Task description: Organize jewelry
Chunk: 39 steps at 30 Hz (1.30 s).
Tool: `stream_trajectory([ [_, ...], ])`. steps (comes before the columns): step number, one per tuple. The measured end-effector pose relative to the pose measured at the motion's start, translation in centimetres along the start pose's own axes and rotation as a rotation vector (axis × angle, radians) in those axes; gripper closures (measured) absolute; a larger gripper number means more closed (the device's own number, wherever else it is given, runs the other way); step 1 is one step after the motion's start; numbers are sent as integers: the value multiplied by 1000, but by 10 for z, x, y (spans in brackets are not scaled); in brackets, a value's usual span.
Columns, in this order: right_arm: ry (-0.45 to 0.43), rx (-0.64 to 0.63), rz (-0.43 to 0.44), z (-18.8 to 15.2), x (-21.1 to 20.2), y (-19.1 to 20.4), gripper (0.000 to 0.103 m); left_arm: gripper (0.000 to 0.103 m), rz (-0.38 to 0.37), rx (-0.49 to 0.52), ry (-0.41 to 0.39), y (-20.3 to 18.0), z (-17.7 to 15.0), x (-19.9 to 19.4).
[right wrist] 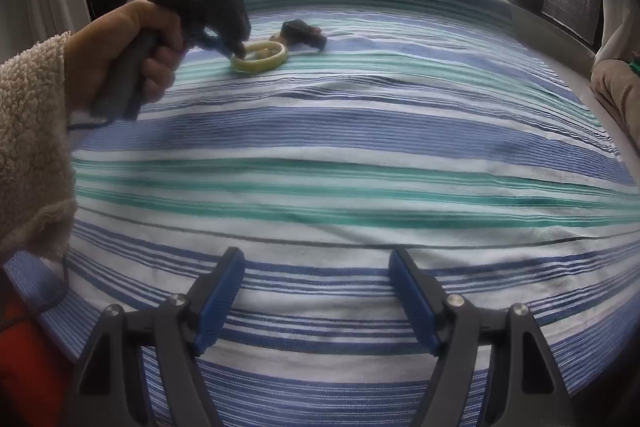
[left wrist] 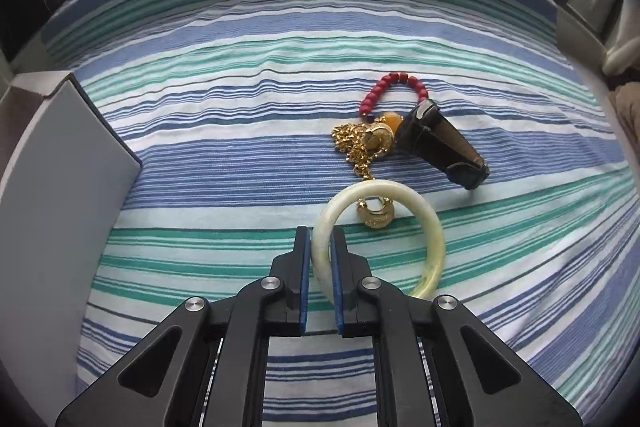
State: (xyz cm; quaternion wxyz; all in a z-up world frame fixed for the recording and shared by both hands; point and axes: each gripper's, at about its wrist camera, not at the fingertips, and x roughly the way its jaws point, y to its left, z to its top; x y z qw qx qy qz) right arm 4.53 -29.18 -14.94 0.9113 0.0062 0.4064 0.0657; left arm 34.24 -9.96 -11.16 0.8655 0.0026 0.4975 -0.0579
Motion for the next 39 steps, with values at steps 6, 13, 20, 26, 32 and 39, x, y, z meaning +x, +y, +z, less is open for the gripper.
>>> stream_trajectory([
  [6,-7,6,5,0,-3,0,27,96,-74,-26,3,36,-38,-46],
  [13,-2,-2,11,-2,-8,9,27,95,-59,-21,44,83,-115,-85],
  [20,11,-41,41,-4,-9,35,27,95,-51,-84,58,107,-153,-79],
  [26,18,-79,49,-7,-16,49,27,51,-57,-133,22,114,-160,-81],
  [32,33,-84,47,-6,-16,55,27,33,-30,-120,-24,113,-171,-93],
  [39,41,-115,101,11,-16,64,27,25,-10,-86,-104,113,-189,-129],
])
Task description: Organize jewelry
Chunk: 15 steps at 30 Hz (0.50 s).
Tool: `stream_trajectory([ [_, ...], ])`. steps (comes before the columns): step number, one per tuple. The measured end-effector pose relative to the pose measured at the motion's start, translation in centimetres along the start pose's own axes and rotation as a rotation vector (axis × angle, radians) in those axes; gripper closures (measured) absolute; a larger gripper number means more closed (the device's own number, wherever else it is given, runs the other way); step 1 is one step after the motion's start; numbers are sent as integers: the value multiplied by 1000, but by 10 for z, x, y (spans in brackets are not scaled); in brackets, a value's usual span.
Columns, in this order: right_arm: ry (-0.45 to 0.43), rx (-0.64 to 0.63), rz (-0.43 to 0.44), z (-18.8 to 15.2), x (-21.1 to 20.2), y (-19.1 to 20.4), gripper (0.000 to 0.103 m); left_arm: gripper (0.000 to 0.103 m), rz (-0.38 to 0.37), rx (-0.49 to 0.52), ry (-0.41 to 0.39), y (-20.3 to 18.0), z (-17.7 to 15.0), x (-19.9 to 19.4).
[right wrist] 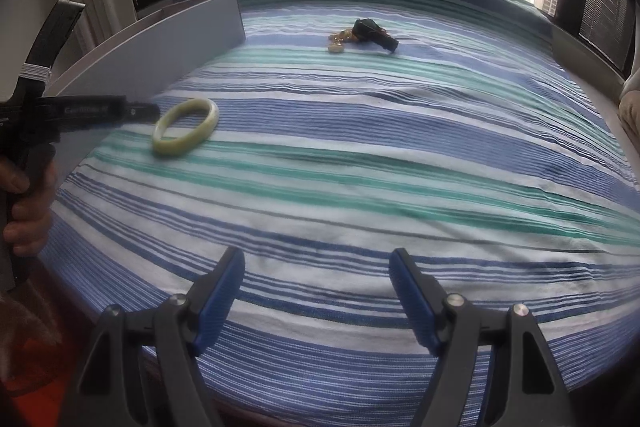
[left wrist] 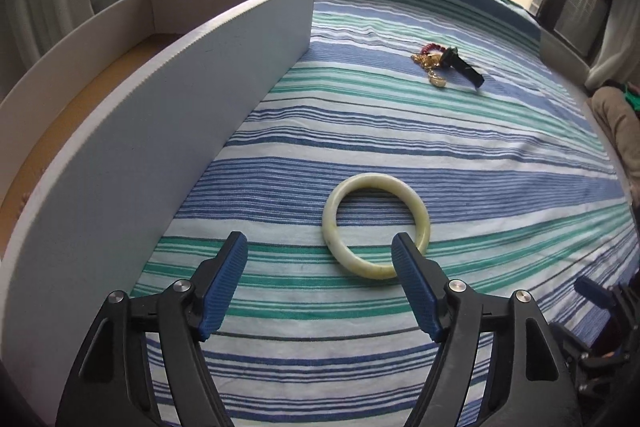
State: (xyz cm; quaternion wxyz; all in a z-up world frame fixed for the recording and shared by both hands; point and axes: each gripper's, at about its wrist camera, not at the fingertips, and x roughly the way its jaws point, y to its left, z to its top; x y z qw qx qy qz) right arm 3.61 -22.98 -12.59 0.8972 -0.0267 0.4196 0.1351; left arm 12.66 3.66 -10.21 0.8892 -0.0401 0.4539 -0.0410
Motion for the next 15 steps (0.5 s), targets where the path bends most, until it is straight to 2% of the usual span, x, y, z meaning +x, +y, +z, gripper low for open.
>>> stream_trajectory([
  [3,-34,23,62,40,-1,-15,27,24,-25,-2,-4,3,-8,-13],
  [6,-72,87,112,100,8,-40,27,24,-39,5,-16,4,-18,-26],
  [9,-40,162,213,162,40,-57,28,21,-58,-14,-26,10,-28,-35],
  [11,31,209,286,195,76,-60,44,20,-69,-33,-19,15,-32,-36],
  [13,114,280,310,222,118,-60,55,20,-73,-45,-11,19,-36,-36],
  [15,137,320,215,242,151,-64,57,20,-71,-55,-8,23,-38,-37],
])
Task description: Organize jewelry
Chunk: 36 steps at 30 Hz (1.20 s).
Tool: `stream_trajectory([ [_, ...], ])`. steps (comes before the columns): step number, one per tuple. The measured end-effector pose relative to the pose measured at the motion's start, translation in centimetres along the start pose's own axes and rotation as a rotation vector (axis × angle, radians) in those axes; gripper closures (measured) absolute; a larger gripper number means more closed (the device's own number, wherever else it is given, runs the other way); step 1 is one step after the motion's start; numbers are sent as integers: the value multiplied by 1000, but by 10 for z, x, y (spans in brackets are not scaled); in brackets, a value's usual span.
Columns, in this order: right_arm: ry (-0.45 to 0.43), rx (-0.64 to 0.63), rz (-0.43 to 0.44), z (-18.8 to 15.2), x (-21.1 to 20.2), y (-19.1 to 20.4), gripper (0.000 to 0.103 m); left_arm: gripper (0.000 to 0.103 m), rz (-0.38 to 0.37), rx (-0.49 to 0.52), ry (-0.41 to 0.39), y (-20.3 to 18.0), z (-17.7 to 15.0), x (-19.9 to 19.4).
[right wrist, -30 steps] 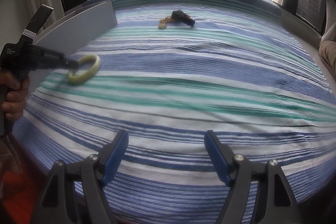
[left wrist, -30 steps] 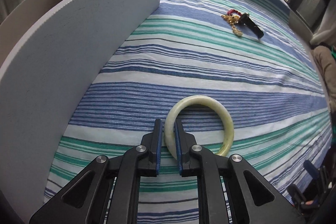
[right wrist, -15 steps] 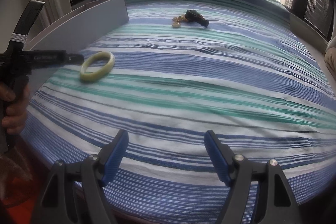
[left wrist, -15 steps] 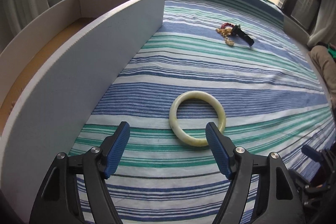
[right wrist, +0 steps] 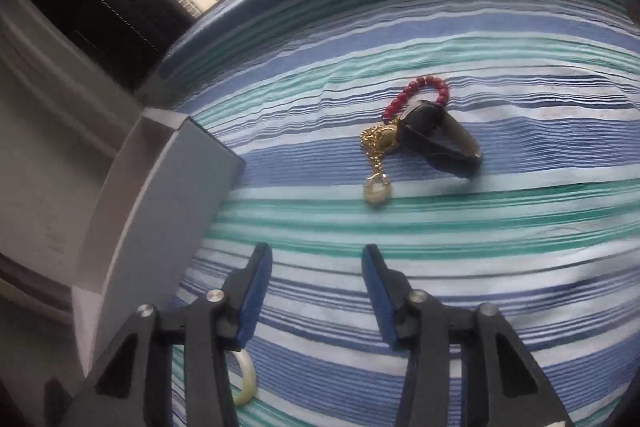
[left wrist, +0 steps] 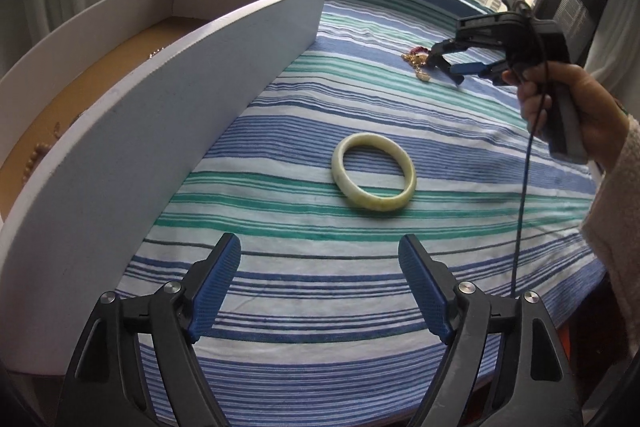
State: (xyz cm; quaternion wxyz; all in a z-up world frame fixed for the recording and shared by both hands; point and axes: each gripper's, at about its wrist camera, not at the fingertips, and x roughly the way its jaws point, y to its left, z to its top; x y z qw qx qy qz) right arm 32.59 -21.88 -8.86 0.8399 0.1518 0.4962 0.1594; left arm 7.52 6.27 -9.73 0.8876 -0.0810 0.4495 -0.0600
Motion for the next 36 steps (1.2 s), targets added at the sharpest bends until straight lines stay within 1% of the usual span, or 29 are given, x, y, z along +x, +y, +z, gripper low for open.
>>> stream_trajectory([
  [1,-13,16,-56,10,11,-2,57,20,2,-5,-1,3,-1,-1],
  [2,-15,44,-87,19,22,-6,57,20,4,-12,-2,5,-1,-1],
  [4,-3,94,-104,33,41,-12,57,20,11,-28,0,12,-4,-2],
  [7,11,151,-104,43,62,-13,57,20,14,-59,17,21,-8,3],
  [8,-4,151,-115,46,66,-11,57,20,15,-67,25,23,-8,5],
  [13,-68,71,-219,54,79,6,57,20,5,-83,52,27,-13,11],
  [14,-71,46,-254,53,80,10,65,20,5,-83,55,27,-13,11],
  [15,-73,9,-282,52,81,13,76,20,6,-83,60,28,-15,11],
  [17,-65,-16,-261,49,79,14,82,20,5,-84,64,28,-17,10],
  [18,-64,-17,-260,45,74,14,82,20,6,-85,66,30,-18,10],
  [19,-74,-16,-239,42,66,13,83,20,7,-87,67,31,-19,10],
  [24,-113,-53,-71,19,3,13,83,20,9,-105,75,36,-24,8],
  [28,-94,-74,39,-15,-50,8,83,20,8,-101,76,33,-26,6],
  [30,-76,-93,59,-35,-70,3,83,20,5,-94,73,29,-26,4],
  [32,-63,-123,60,-60,-83,3,83,20,3,-82,71,25,-27,2],
  [36,-16,-200,29,-113,-90,2,83,20,4,-63,80,19,-27,4],
])
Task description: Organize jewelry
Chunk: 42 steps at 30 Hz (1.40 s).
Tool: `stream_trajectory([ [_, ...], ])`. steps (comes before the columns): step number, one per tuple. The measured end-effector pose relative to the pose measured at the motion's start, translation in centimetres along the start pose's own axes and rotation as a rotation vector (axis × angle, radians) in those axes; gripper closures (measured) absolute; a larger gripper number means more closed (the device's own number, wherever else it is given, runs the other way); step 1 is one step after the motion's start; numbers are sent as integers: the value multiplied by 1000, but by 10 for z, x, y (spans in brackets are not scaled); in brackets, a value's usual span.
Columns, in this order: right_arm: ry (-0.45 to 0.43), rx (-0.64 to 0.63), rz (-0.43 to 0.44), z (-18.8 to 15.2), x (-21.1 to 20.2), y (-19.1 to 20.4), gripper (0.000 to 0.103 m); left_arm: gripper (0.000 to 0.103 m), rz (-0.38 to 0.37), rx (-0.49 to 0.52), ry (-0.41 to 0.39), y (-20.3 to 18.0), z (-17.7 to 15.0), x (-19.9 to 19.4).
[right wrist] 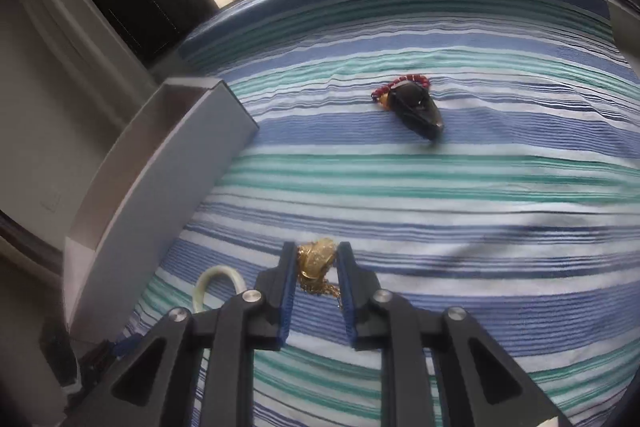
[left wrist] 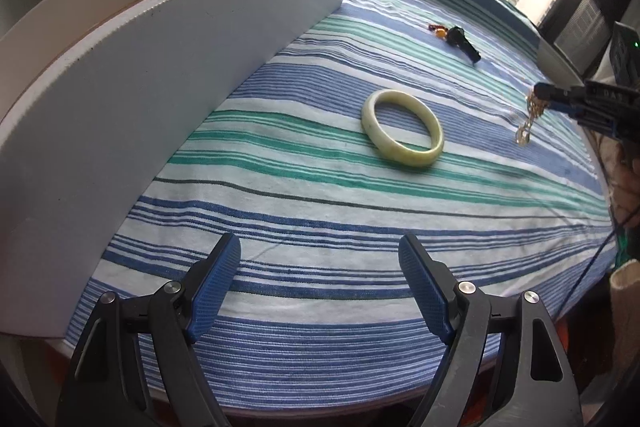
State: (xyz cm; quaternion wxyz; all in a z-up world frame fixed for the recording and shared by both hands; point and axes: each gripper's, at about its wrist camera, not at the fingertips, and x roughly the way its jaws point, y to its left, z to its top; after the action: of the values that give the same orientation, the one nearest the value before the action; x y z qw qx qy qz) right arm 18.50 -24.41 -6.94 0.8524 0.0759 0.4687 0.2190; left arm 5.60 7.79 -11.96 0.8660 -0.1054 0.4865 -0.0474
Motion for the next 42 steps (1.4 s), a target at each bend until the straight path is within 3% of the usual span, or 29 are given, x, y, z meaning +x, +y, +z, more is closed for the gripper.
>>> stream_trajectory([
  [5,40,-60,-97,-60,11,3,83,20,5,15,25,-9,-2,3],
  [9,32,-90,-198,-83,24,0,81,20,4,35,28,-18,-4,2],
  [10,22,-88,-209,-86,23,-1,71,20,9,44,29,-21,-5,1],
  [11,6,-75,-208,-87,20,-2,54,20,12,51,30,-22,-5,2],
  [13,-40,-30,-179,-92,8,-6,46,20,15,59,36,-24,-6,4],
  [18,-149,53,-202,-110,-30,-23,46,20,15,37,57,-22,0,8],
  [22,-194,94,-249,-128,-47,-36,45,20,-8,-16,48,-20,24,13],
  [26,-193,116,-248,-136,-47,-42,45,19,50,50,33,-44,58,36],
  [29,-178,85,-223,-138,-43,-36,45,20,154,89,19,-54,76,64],
  [31,-163,48,-190,-138,-38,-26,45,28,204,87,42,-54,79,81],
  [33,-144,22,-167,-134,-28,-18,45,32,204,74,21,-54,79,81],
  [35,-111,1,-161,-126,-11,-16,45,46,190,107,7,-61,76,80],
  [37,-82,-10,-153,-117,10,-15,45,87,179,173,-7,-72,73,79],
  [38,-67,-16,-145,-113,20,-13,44,90,197,196,-14,-76,71,78],
  [39,-107,-41,-165,-109,23,-8,42,95,186,197,-13,-76,71,77],
  [42,-109,-90,-200,-100,34,5,45,95,99,132,3,-68,71,70],
])
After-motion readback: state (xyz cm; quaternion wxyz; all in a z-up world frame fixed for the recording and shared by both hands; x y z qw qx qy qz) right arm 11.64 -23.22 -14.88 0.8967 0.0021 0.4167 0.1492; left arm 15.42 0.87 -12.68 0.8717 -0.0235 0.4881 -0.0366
